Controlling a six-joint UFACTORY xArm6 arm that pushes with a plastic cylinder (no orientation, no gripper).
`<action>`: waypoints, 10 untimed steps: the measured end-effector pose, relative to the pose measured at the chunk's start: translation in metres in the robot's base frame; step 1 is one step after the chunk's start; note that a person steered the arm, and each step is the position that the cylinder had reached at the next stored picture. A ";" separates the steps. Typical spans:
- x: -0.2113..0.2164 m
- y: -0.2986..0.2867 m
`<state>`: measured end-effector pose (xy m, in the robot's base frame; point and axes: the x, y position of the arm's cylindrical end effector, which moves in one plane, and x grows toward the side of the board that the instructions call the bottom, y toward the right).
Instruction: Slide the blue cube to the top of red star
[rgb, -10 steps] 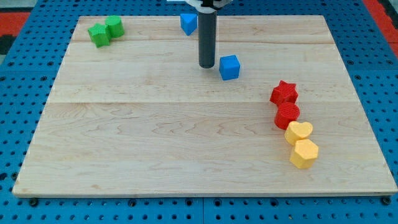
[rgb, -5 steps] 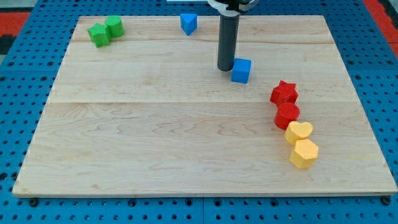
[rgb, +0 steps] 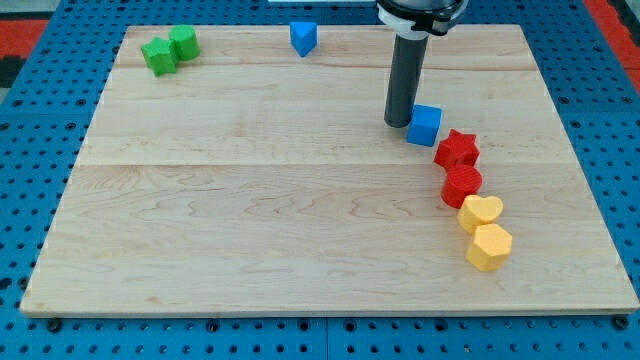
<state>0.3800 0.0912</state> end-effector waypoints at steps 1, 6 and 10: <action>0.003 0.000; 0.022 -0.003; 0.012 0.019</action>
<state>0.3924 0.1103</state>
